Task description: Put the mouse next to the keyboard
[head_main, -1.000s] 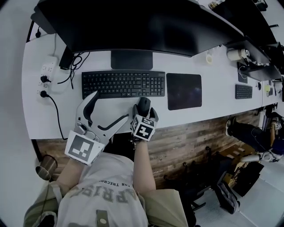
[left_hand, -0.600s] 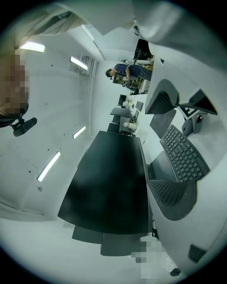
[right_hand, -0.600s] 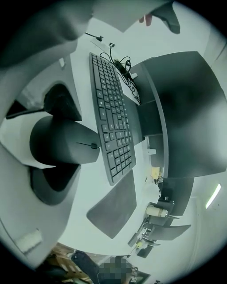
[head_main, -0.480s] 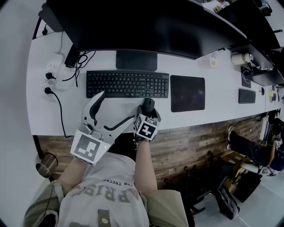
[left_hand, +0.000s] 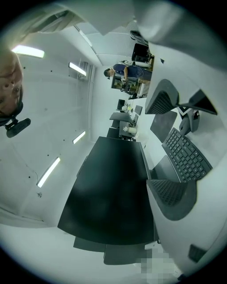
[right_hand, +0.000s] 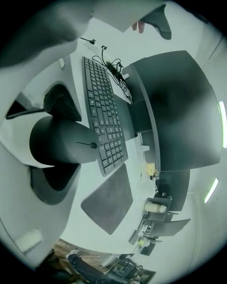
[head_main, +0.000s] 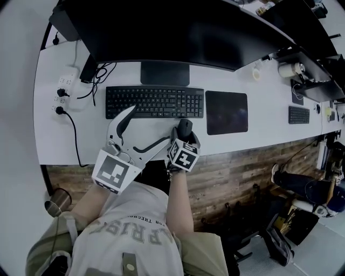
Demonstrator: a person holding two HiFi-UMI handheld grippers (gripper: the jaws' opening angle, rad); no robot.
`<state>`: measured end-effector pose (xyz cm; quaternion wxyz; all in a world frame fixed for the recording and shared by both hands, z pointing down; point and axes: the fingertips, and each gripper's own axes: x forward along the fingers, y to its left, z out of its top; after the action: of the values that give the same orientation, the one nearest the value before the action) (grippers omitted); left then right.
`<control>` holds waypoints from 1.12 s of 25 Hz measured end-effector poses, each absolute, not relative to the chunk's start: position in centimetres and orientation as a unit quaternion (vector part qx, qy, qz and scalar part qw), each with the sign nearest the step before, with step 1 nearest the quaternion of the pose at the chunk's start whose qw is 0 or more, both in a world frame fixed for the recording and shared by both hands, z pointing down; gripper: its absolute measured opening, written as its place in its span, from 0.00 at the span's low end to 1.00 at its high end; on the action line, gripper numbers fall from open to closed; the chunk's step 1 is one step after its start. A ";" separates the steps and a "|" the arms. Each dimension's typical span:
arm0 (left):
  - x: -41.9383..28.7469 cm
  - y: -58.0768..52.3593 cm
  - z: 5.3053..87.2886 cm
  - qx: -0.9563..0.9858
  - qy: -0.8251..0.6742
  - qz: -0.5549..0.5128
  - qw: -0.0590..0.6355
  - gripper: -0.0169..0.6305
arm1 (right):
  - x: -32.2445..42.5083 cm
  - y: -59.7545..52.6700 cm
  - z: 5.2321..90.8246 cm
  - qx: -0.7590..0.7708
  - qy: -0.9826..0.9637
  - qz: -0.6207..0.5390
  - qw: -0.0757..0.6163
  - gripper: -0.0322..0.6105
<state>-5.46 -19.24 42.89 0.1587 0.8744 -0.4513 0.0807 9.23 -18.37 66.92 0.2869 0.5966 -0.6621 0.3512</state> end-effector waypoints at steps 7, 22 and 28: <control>-2.8 -20.4 42.4 0.883 -0.435 0.079 0.158 0.70 | 12.7 -20.2 63.7 0.618 -0.665 0.313 0.278 0.52; 6.7 -26.7 42.7 0.852 -0.493 0.071 0.164 0.70 | 24.3 -27.2 63.4 0.580 -0.699 0.289 0.303 0.52; 10.3 -28.7 43.5 0.818 -0.542 0.077 0.175 0.70 | 27.1 -31.5 64.3 0.523 -0.737 0.279 0.325 0.52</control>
<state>10.35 -28.68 43.49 0.1750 0.8182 -0.5422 0.0769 27.12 -31.51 64.28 0.3247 0.5226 -0.7373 0.2790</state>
